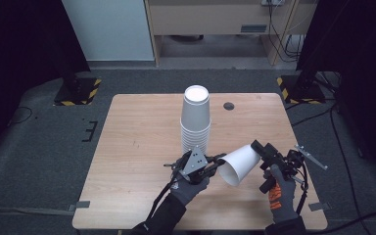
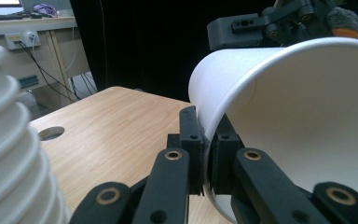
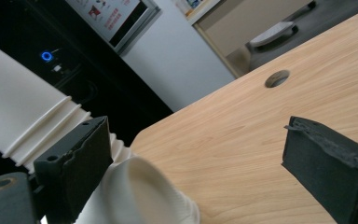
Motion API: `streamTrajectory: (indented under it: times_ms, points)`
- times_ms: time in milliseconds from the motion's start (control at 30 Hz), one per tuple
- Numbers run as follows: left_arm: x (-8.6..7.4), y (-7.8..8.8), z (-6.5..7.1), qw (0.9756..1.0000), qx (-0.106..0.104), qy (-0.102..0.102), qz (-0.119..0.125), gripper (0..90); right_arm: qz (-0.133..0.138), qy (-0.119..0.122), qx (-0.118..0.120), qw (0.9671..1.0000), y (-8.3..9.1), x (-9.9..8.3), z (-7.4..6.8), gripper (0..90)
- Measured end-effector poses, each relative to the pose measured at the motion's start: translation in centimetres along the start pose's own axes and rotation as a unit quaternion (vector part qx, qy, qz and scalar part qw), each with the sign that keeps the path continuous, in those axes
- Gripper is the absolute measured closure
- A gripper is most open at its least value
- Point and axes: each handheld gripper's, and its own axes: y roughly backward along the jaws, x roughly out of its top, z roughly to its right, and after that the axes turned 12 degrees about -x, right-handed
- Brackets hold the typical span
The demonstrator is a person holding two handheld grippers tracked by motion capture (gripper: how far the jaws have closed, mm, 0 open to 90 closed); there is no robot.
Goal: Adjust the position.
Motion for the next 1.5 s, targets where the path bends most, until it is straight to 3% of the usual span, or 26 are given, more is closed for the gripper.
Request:
streamTrajectory:
  times_ms: [267,433,533,600,633,667,700,867,967,1033,1067,1300,1500]
  points:
    - [0.3,1.6,-0.1,0.9999,-0.009,0.006,-0.008,85.9,0.015,0.037,-0.042,0.9983,0.0,0.4,1.1,9.4]
    - [0.4,2.6,-0.1,0.9998,-0.013,0.01,-0.015,85.8,0.009,0.092,-0.068,0.9933,-0.3,0.4,1.6,9.4]
    - [0.4,3.3,-0.2,0.9996,-0.016,0.016,-0.017,85.8,0.002,0.127,-0.082,0.9884,-0.5,0.3,1.8,9.4]
    - [0.4,3.8,-0.3,0.9995,-0.016,0.018,-0.022,85.8,0.0,0.155,-0.095,0.9834,-0.6,0.2,2.0,9.5]
    - [0.4,3.8,-0.3,0.9995,-0.016,0.018,-0.022,85.8,0.0,0.155,-0.095,0.9834,-0.6,0.2,2.0,9.5]
    - [0.4,4.1,-0.4,0.9994,-0.015,0.017,-0.024,85.8,-0.006,0.18,-0.104,0.9781,-0.7,0.1,2.0,9.5]
    - [0.4,4.5,-0.4,0.9994,-0.015,0.017,-0.028,85.8,-0.006,0.194,-0.11,0.9748,-0.7,0.0,2.1,9.5]
    - [0.1,5.6,-0.7,0.9992,-0.01,0.026,-0.029,85.8,-0.022,0.244,-0.128,0.961,-0.9,-0.4,2.3,9.4]
    - [-0.3,6.4,-0.8,0.9989,-0.008,0.031,-0.034,85.9,-0.033,0.25,-0.131,0.9587,-1.0,-0.5,2.7,9.3]
    - [-0.5,6.9,-0.9,0.9987,-0.007,0.033,-0.037,85.9,-0.037,0.262,-0.138,0.9544,-1.0,-0.6,2.9,9.3]
    - [-0.7,7.1,-0.9,0.9987,-0.006,0.034,-0.039,85.9,-0.041,0.273,-0.144,0.9503,-1.0,-0.7,3.0,9.3]
    - [-1.7,9.0,-1.3,0.9977,-0.003,0.049,-0.048,85.9,-0.068,0.301,-0.169,0.9363,-1.4,-1.5,4.0,9.6]
    - [-3.0,11.1,-1.8,0.9962,0.014,0.065,-0.057,85.9,-0.084,0.312,-0.175,0.9299,-1.8,-1.9,4.4,9.6]
